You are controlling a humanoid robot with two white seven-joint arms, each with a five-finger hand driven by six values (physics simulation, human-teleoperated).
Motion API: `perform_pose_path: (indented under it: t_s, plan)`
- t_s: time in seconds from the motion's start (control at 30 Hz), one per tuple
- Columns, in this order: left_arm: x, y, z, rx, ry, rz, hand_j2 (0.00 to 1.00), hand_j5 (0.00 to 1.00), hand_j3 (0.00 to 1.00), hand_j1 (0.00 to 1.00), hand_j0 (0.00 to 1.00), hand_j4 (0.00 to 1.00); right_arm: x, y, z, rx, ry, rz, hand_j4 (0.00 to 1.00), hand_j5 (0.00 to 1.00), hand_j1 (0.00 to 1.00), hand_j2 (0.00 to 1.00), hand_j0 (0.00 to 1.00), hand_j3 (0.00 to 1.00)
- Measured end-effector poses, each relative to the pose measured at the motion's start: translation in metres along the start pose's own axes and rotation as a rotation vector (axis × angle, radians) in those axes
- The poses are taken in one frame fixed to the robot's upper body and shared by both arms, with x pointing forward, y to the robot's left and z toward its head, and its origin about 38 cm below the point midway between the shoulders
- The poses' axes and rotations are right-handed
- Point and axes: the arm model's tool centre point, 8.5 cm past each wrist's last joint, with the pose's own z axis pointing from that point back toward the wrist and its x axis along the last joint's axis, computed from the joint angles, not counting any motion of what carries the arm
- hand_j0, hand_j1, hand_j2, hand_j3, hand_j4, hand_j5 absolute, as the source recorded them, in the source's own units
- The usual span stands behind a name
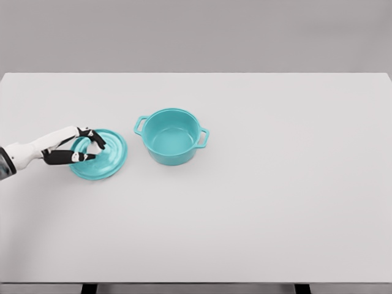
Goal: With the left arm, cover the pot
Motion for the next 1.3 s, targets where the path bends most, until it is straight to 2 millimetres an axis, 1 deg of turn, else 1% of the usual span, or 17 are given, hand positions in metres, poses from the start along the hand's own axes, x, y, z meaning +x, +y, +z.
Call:
perform_pose_path:
  t_s: [0.1,0.2,0.4,0.63,0.87,1.03,1.2,1.3]
  plan:
    - [0.011,0.002,-0.003,-0.003,-0.028,-0.014,0.49,0.49,0.49,0.49,0.49,0.49,0.000,0.000,0.000,0.000,0.000,0.000,1.00,1.00,1.00,1.00,1.00,1.00]
    - [0.015,0.003,-0.004,-0.003,-0.039,-0.019,0.50,0.50,0.50,0.50,0.50,0.50,0.000,0.000,0.000,0.000,0.000,0.000,1.00,1.00,1.00,1.00,1.00,1.00]
    - [0.015,0.006,0.000,-0.002,-0.033,-0.025,0.51,0.51,0.51,0.51,0.51,0.51,0.000,0.000,0.000,0.000,0.000,0.000,1.00,1.00,1.00,1.00,1.00,1.00]
    - [0.016,0.017,0.007,0.022,-0.027,-0.038,0.51,0.51,0.51,0.51,0.51,0.51,0.000,0.000,0.000,0.000,0.000,0.000,1.00,1.00,1.00,1.00,1.00,1.00]
    - [0.017,0.022,0.009,0.032,-0.025,-0.045,0.51,0.51,0.51,0.51,0.51,0.51,0.000,0.000,0.000,0.000,0.000,0.000,1.00,1.00,1.00,1.00,1.00,1.00]
    - [0.025,0.024,0.007,0.031,-0.044,-0.060,0.51,0.51,0.51,0.51,0.51,0.51,0.000,0.000,0.000,0.000,0.000,0.000,1.00,1.00,1.00,1.00,1.00,1.00]
    - [0.033,0.034,0.005,0.044,-0.062,-0.078,0.51,0.51,0.51,0.51,0.51,0.51,0.000,0.000,0.000,0.000,0.000,0.000,1.00,1.00,1.00,1.00,1.00,1.00]
    - [0.035,0.035,0.005,0.047,-0.066,-0.081,0.51,0.51,0.51,0.51,0.51,0.51,0.000,0.000,0.000,0.000,0.000,0.000,1.00,1.00,1.00,1.00,1.00,1.00]
